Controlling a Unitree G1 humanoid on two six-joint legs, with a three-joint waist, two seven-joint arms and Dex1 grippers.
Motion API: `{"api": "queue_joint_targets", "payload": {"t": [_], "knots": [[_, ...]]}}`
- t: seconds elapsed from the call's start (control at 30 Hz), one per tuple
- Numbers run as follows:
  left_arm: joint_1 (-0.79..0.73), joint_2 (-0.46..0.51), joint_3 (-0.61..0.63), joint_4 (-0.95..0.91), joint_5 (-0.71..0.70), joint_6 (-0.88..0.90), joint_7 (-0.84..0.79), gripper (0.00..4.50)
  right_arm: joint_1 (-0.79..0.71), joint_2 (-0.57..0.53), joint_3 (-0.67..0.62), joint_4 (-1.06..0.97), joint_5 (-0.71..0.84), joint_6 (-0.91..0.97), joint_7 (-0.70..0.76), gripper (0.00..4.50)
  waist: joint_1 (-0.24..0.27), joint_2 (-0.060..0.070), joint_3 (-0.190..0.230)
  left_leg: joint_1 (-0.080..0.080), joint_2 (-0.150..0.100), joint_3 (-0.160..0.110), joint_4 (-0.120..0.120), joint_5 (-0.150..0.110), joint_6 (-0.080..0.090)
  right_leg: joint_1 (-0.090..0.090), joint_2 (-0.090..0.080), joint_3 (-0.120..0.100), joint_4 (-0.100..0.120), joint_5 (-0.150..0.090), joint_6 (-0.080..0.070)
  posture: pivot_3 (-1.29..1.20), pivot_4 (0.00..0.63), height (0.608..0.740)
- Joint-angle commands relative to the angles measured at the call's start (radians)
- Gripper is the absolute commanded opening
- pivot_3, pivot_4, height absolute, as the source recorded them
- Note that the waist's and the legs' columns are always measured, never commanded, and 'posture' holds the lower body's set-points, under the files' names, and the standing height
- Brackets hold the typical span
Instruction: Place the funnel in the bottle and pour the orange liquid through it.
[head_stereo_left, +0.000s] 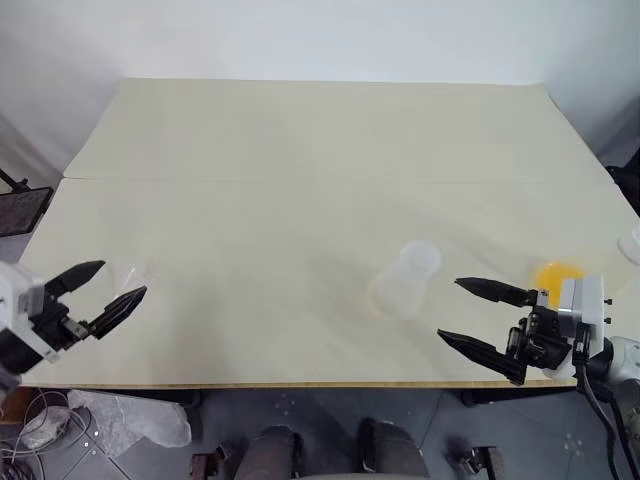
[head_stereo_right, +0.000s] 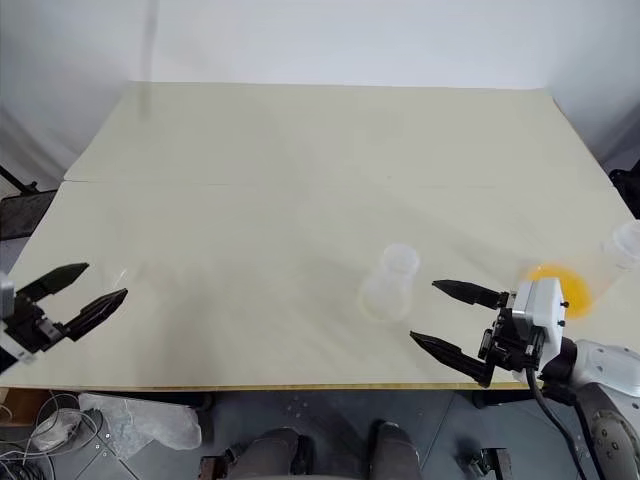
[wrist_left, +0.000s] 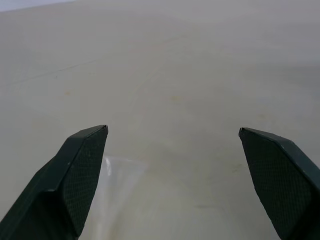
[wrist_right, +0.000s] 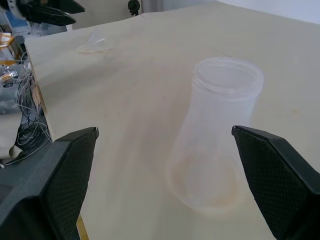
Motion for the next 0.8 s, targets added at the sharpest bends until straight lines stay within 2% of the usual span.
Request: {"api": "queue_joint_targets", "payload": {"t": [0.03, 0.23, 0.4, 0.6, 0.8], "knots": [[-0.07, 0.064, -0.044, 0.082, 0.037, -0.026, -0.02, 4.46, -0.009, 0.002, -0.007, 0.0, -0.003, -0.026, 0.014, 4.5, -0.001, 0.001, 0.0, 0.0, 0.0, 0.001, -0.001, 0.0, 0.0, -0.001, 0.0, -0.001, 0.0, 0.0, 0.0, 0.0, 0.15, 0.74], [-0.119, 0.059, -0.104, 0.047, 0.022, 0.052, 0.009, 4.46, 0.005, 0.015, -0.004, -0.017, -0.015, -0.037, -0.001, 4.5, -0.002, 0.001, 0.0, 0.0, 0.0, 0.003, -0.002, -0.001, 0.0, -0.003, 0.0, -0.003, 0.002, 0.0, 0.0, 0.0, 0.15, 0.74], [-0.004, 0.077, -0.089, -0.056, -0.022, 0.188, -0.024, 4.46, 0.007, 0.024, 0.005, -0.03, -0.022, -0.034, -0.017, 4.5, -0.005, 0.001, 0.001, 0.0, 0.001, 0.003, -0.002, -0.001, 0.0, -0.004, 0.0, -0.002, 0.001, 0.0, 0.0, 0.0, 0.15, 0.74], [0.135, 0.048, -0.026, -0.12, -0.029, 0.276, -0.009, 4.46, -0.01, 0.023, 0.024, -0.018, -0.03, -0.032, -0.024, 4.5, -0.003, 0.002, 0.001, 0.0, 0.003, 0.004, -0.001, -0.001, -0.001, -0.003, 0.002, 0.0, 0.001, 0.0, 0.0, 0.0, 0.15, 0.74], [0.183, 0.019, -0.025, -0.132, -0.002, 0.314, 0.048, 4.46, -0.047, 0.015, 0.043, -0.007, -0.032, -0.02, -0.027, 4.5, 0.001, 0.003, 0.002, 0.0, 0.002, 0.003, -0.001, -0.001, -0.001, -0.003, 0.0, 0.005, 0.001, 0.0, 0.0, 0.0, 0.15, 0.74]]}}
